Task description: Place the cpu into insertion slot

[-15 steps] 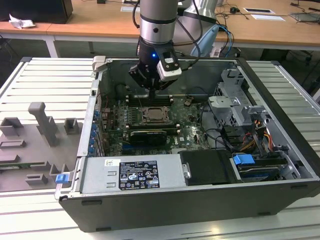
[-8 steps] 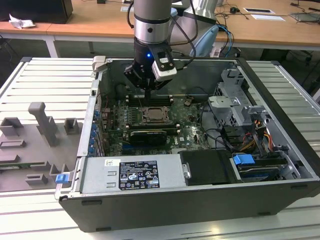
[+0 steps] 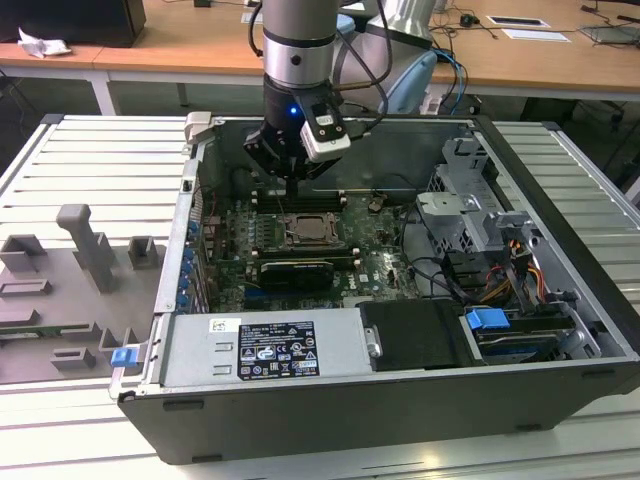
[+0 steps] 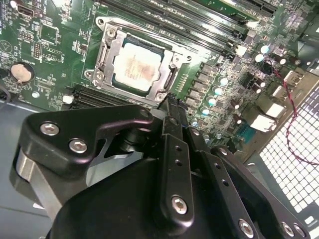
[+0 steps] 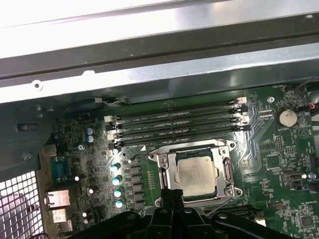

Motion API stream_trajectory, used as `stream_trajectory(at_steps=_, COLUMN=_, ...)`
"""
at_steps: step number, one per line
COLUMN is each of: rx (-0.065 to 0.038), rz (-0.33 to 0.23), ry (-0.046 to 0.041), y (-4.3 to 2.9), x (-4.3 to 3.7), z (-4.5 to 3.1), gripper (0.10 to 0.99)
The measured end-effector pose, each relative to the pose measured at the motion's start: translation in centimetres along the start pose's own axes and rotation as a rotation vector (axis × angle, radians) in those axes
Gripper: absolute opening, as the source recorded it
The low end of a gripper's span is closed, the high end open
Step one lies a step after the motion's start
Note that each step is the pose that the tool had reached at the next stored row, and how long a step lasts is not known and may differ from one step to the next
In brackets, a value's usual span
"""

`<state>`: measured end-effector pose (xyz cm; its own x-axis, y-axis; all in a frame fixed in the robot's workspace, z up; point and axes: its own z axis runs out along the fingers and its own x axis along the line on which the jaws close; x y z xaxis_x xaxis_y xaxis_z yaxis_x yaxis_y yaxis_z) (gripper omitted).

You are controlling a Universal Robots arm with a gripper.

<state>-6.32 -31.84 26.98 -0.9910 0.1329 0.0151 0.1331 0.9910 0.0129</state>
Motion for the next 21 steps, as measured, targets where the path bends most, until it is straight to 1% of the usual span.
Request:
stream_trajectory(at_steps=16, rx=0.001, rz=-0.051, ry=0.0006, y=-0.12, x=0.90, z=0.01, gripper=0.106)
stream_trajectory(at_steps=18, rx=0.001, rz=-0.059, ry=0.0006, y=-0.19, x=1.39, z=0.02, gripper=0.106)
stream_trajectory(at_steps=21, rx=0.001, rz=-0.067, ry=0.0007, y=-0.25, x=1.89, z=0.04, gripper=0.106)
